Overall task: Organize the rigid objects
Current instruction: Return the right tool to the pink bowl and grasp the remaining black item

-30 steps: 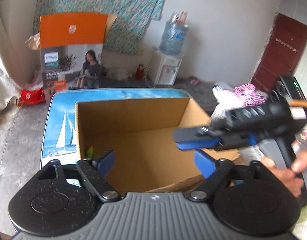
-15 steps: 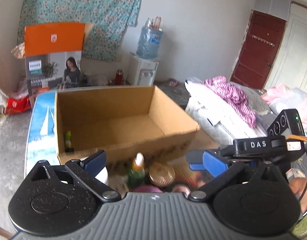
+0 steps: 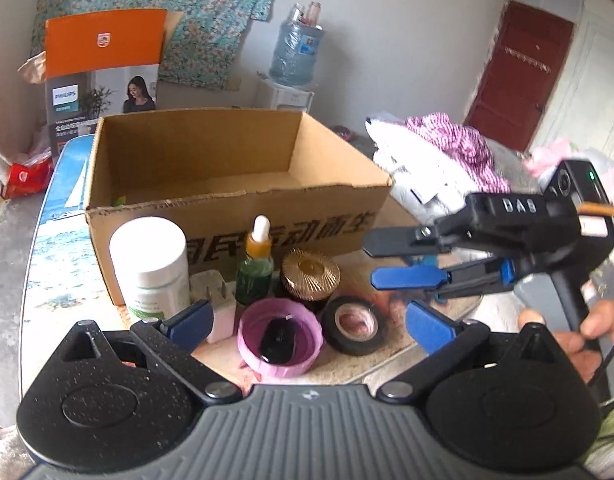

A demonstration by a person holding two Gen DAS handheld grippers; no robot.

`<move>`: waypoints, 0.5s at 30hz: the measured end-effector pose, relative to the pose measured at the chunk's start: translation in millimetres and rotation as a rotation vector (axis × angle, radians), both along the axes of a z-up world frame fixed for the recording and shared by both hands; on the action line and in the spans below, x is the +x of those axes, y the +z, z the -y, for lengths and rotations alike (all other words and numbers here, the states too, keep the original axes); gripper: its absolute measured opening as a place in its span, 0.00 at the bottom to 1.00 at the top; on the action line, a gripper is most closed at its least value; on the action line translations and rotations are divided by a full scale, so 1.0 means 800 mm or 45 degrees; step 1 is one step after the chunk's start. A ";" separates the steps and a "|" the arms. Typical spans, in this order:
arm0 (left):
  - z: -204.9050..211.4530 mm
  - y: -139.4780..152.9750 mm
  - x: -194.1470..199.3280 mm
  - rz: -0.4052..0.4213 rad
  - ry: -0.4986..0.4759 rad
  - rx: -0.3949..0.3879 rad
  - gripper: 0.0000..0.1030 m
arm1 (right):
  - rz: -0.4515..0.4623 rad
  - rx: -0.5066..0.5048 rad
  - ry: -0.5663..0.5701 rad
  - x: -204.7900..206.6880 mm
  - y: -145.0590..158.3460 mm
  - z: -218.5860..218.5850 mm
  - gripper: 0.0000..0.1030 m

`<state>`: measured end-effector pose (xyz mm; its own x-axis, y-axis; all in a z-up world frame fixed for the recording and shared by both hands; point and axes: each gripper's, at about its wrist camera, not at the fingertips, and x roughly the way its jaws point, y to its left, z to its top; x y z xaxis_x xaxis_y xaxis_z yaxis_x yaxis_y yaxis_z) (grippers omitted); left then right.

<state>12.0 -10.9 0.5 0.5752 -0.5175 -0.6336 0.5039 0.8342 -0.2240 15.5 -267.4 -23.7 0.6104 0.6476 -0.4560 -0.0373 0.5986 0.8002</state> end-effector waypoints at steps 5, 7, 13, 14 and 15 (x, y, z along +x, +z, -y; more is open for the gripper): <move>0.018 -0.016 -0.004 0.037 -0.019 0.097 0.99 | -0.061 0.034 -0.012 0.003 -0.013 0.002 0.54; 0.025 -0.022 -0.003 0.059 -0.016 0.146 0.96 | -0.087 0.037 -0.015 0.007 -0.018 0.002 0.54; 0.039 -0.041 0.014 0.039 -0.021 0.202 0.74 | -0.189 0.037 0.028 0.027 -0.037 -0.012 0.54; 0.041 -0.044 0.017 0.035 -0.020 0.214 0.71 | -0.202 0.035 0.036 0.030 -0.039 -0.016 0.54; 0.043 -0.047 0.020 0.030 -0.021 0.222 0.65 | -0.215 0.034 0.045 0.034 -0.041 -0.019 0.54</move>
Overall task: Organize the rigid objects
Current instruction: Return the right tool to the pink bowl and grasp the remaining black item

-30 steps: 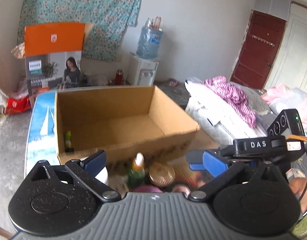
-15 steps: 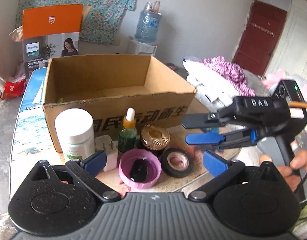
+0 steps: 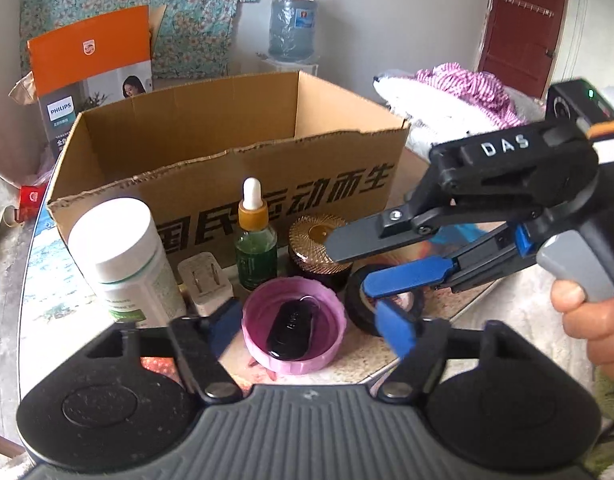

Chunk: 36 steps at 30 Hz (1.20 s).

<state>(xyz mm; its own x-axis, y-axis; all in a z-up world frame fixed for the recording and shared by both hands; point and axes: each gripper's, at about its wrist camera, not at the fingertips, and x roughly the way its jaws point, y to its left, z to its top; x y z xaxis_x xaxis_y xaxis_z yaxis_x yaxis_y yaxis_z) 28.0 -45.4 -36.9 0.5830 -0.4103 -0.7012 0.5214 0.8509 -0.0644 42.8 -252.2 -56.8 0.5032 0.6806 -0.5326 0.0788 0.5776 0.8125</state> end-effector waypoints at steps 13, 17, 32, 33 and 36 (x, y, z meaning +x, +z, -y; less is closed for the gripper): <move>-0.001 -0.029 0.031 -0.170 0.048 -0.004 0.39 | -0.198 -0.079 0.173 0.056 -0.017 -0.045 0.50; -0.001 -0.034 0.039 -0.204 0.059 -0.002 0.36 | -0.228 -0.124 0.206 0.070 -0.017 -0.054 0.46; 0.015 -0.049 0.065 -0.265 0.053 0.006 0.34 | -0.267 -0.218 0.253 0.094 -0.019 -0.079 0.39; 0.016 -0.050 0.067 -0.267 0.055 0.000 0.33 | -0.264 -0.220 0.252 0.095 -0.020 -0.080 0.37; 0.016 -0.051 0.065 -0.265 0.068 -0.007 0.30 | -0.253 -0.228 0.248 0.099 -0.021 -0.083 0.29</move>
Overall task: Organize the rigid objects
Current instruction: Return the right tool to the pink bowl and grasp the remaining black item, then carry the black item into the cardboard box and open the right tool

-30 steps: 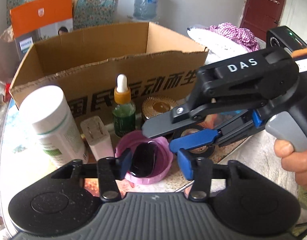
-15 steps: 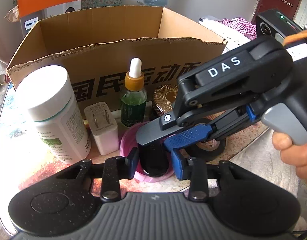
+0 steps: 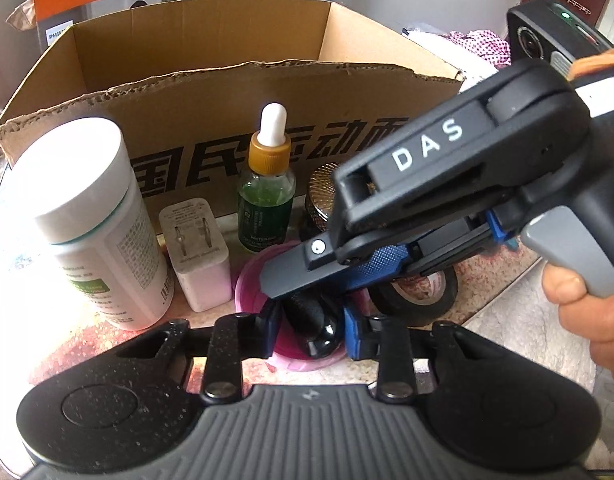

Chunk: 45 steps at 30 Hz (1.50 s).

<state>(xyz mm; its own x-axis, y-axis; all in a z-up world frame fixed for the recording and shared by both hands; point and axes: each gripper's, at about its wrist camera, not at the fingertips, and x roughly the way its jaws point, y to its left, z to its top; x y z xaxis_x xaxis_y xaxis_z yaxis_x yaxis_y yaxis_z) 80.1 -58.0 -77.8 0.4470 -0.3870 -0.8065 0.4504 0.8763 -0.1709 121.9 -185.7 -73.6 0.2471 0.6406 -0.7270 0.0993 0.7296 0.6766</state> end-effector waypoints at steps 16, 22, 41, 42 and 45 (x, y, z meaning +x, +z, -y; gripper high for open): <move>-0.007 0.052 -0.043 0.186 0.027 0.010 0.24 | 0.258 0.026 0.011 -0.046 0.060 0.007 0.18; -0.013 0.115 -0.039 0.358 0.035 0.021 0.24 | 0.506 -0.017 0.061 -0.048 0.136 -0.005 0.18; -0.050 0.106 0.222 -0.035 0.158 0.123 0.24 | 0.288 0.022 0.071 0.223 0.120 -0.033 0.18; -0.051 0.101 0.231 -0.057 0.168 0.133 0.24 | 0.270 0.021 0.061 0.234 0.112 -0.035 0.18; -0.054 0.084 0.256 -0.102 0.198 0.176 0.24 | 0.226 0.020 0.039 0.260 0.086 -0.044 0.18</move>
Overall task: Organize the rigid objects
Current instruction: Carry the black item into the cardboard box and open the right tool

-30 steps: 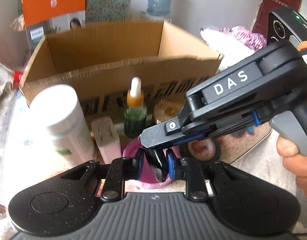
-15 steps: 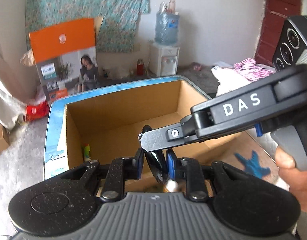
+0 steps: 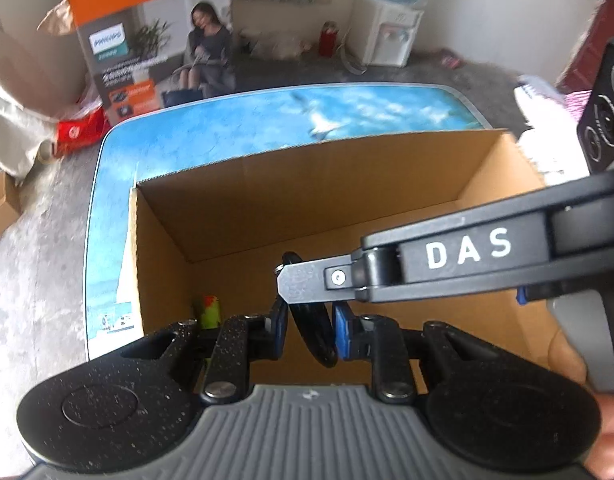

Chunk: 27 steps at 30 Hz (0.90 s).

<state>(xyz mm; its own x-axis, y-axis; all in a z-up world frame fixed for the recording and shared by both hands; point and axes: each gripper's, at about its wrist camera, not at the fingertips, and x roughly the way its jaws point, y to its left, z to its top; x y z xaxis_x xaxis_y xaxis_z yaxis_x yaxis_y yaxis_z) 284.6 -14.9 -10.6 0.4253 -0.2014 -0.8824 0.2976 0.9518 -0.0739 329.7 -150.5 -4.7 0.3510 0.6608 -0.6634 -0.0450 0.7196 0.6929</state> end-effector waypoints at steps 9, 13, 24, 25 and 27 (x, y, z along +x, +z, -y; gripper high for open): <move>0.000 -0.001 0.014 0.037 0.040 0.047 0.42 | -0.075 0.096 -0.071 0.033 -0.052 -0.014 0.20; -0.001 0.011 0.006 0.079 0.038 0.021 0.52 | -0.069 0.127 -0.090 0.030 -0.049 -0.009 0.21; -0.005 0.074 -0.053 0.205 -0.027 -0.081 0.69 | 0.096 0.151 -0.085 -0.055 0.021 0.041 0.26; -0.007 0.082 -0.064 0.223 -0.035 -0.092 0.69 | 0.124 0.167 -0.089 -0.069 0.030 0.050 0.27; -0.008 0.097 -0.089 0.274 -0.055 -0.098 0.72 | 0.184 0.210 -0.107 -0.102 0.046 0.070 0.29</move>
<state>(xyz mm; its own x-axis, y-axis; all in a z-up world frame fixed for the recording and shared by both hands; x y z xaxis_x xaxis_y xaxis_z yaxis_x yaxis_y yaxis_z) 213.7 -8.4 67.1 0.5917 -0.2870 -0.7534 0.3549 0.9318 -0.0763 248.0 -206.2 32.2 0.4928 0.7205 -0.4879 -0.0971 0.6028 0.7920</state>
